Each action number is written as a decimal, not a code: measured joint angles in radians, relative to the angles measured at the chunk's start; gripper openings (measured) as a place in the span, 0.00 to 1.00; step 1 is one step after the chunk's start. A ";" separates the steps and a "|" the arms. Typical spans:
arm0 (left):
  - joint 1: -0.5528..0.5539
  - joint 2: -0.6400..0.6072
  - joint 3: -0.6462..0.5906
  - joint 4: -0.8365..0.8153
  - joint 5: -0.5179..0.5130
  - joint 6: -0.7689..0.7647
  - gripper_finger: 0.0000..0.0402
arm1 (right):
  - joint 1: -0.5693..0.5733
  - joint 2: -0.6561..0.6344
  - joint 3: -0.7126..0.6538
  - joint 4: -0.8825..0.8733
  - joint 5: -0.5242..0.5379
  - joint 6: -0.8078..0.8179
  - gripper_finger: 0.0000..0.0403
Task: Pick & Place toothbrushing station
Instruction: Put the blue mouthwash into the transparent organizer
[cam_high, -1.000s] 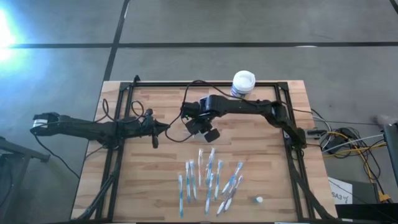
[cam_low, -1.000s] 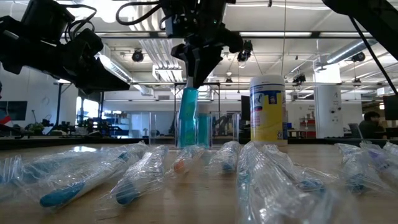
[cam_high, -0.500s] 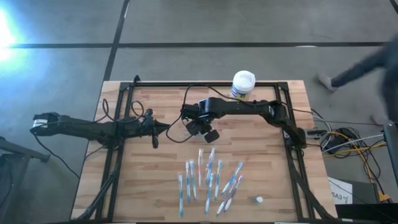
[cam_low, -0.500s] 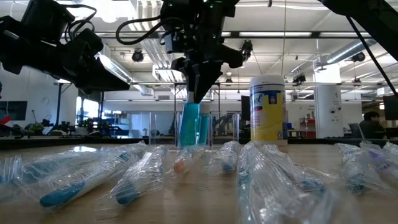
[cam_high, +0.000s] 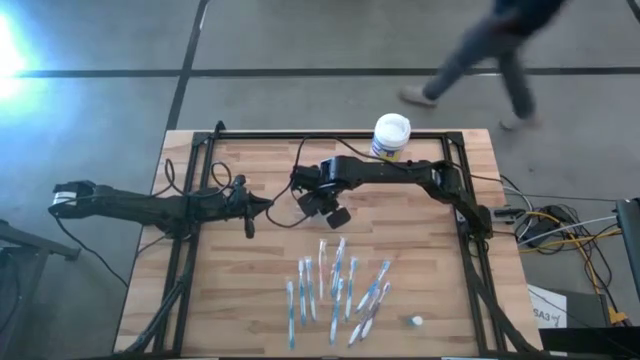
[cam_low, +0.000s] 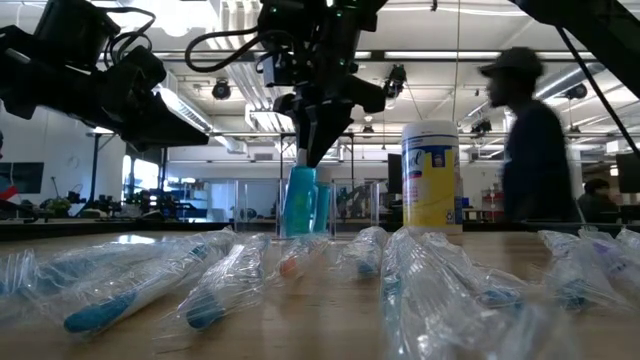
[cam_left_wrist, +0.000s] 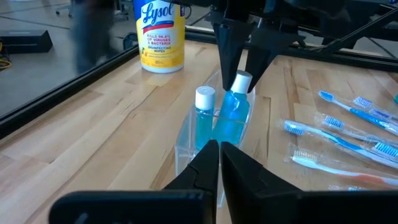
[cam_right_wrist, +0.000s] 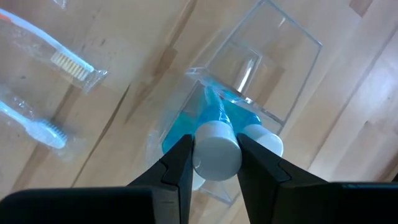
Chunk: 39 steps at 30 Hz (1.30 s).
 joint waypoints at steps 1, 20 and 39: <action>0.000 0.000 0.000 0.000 0.000 0.000 0.06 | -0.001 0.000 0.000 0.001 -0.001 0.000 0.23; 0.000 0.000 0.000 0.000 0.000 0.010 0.07 | 0.000 0.016 0.016 0.031 -0.019 0.029 0.40; 0.000 0.000 0.000 0.000 0.000 0.011 0.07 | 0.072 -0.247 0.234 -0.315 -0.051 0.274 0.35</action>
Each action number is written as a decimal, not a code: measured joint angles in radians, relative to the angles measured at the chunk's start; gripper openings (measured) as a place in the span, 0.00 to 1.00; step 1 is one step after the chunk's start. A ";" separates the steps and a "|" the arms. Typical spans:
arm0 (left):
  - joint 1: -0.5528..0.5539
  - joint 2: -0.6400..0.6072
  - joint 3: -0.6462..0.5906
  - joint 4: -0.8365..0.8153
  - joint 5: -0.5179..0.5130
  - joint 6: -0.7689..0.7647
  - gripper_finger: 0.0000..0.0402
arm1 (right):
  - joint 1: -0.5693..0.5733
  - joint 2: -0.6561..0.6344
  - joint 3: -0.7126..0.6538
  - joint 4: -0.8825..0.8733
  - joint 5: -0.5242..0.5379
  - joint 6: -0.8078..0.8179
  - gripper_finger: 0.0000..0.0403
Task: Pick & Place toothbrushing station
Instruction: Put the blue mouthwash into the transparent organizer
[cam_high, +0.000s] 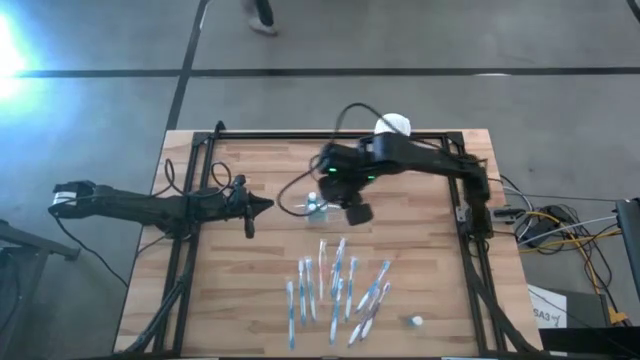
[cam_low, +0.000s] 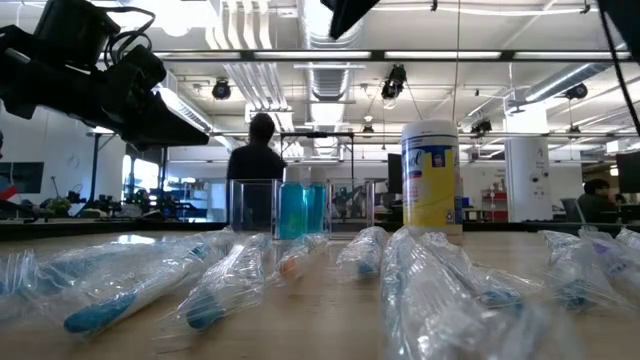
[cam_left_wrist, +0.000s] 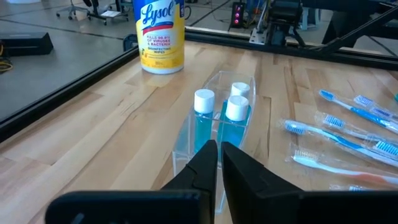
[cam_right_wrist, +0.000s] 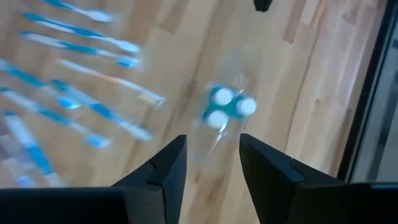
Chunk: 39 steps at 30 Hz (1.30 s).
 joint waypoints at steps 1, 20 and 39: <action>0.000 0.000 0.000 -0.001 0.000 0.000 0.07 | 0.014 -0.032 -0.012 -0.020 0.004 0.024 0.34; 0.000 0.000 -0.002 -0.007 0.000 0.006 0.06 | 0.356 -0.619 -0.608 -0.078 0.220 0.806 0.28; 0.000 0.000 -0.003 -0.027 0.005 -0.002 0.04 | 0.670 -0.980 -1.313 0.447 0.293 1.159 0.02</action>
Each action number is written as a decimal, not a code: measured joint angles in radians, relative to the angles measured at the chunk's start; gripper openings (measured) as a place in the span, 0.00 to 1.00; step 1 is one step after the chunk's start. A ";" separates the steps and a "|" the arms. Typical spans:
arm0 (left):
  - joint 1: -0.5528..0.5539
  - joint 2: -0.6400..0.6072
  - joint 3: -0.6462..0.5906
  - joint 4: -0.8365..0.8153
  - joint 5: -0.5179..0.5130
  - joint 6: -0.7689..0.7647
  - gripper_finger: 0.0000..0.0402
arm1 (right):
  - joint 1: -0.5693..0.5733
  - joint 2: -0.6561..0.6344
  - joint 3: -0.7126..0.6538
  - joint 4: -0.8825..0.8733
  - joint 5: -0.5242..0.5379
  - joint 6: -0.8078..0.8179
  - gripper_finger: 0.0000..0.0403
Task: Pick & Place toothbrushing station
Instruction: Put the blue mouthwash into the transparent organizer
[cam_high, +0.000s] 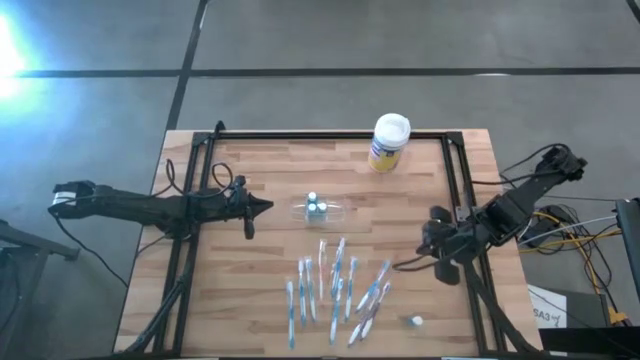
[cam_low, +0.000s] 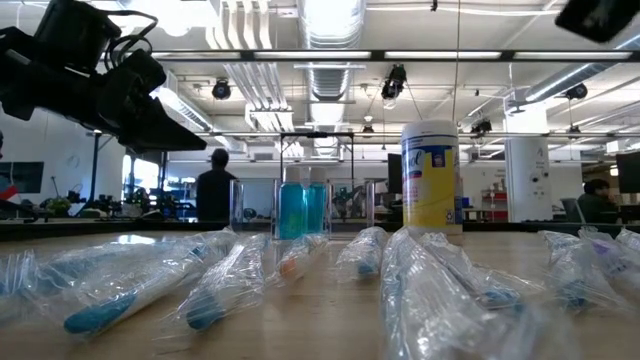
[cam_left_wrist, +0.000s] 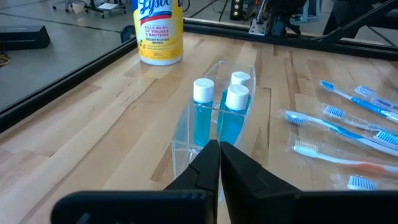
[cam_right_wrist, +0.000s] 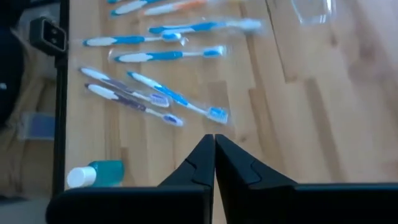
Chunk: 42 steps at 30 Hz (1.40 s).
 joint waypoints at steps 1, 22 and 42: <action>0.000 0.000 0.000 -0.001 0.000 -0.001 0.04 | 0.001 -0.017 -0.030 0.017 -0.011 0.031 0.02; 0.000 0.000 0.000 0.002 0.002 0.007 0.06 | 0.001 0.135 -0.067 0.111 -0.272 0.257 0.16; 0.000 0.000 0.002 -0.014 0.002 0.132 0.04 | 0.179 0.568 0.325 0.055 -0.334 0.606 0.58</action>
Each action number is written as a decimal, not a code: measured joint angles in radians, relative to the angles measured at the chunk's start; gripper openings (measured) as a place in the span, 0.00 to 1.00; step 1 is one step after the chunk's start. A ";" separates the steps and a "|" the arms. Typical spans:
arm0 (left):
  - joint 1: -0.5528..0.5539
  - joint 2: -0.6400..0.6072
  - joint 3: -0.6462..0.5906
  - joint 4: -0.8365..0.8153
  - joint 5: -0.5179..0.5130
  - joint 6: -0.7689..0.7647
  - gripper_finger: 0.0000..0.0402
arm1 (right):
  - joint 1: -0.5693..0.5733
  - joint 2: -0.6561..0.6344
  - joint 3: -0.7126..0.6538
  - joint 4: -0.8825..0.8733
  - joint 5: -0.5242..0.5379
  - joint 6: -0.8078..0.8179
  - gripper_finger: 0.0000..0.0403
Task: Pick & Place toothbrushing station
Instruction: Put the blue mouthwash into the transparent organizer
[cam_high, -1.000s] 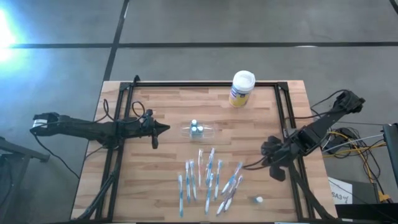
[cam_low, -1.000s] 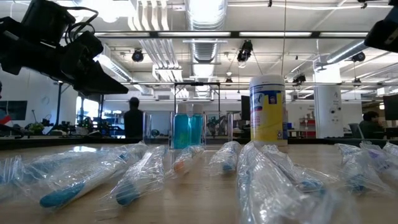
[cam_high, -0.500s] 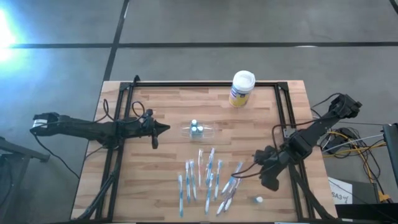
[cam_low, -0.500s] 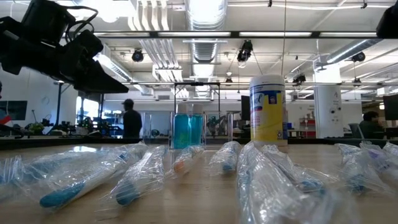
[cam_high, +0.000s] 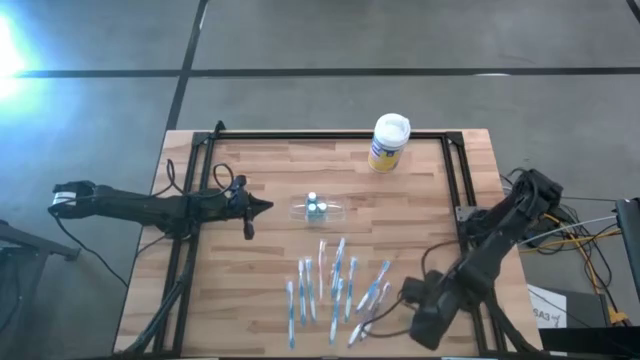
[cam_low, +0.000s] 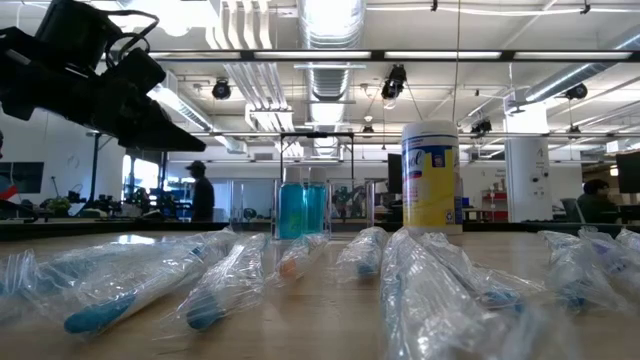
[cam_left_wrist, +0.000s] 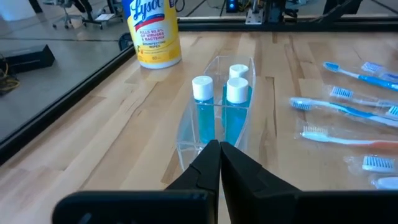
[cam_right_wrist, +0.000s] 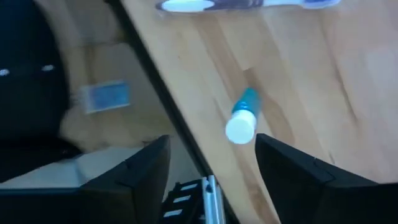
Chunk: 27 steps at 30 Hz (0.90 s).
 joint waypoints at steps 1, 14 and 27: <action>0.000 0.000 0.000 0.000 0.000 0.002 0.04 | 0.008 0.026 0.027 -0.032 0.010 0.008 0.59; 0.000 0.000 0.000 0.000 0.000 0.026 0.03 | 0.042 0.275 0.244 -0.283 0.044 -0.073 0.61; 0.000 0.000 0.000 -0.001 0.000 0.017 0.02 | 0.058 0.291 0.223 -0.294 0.048 -0.078 0.59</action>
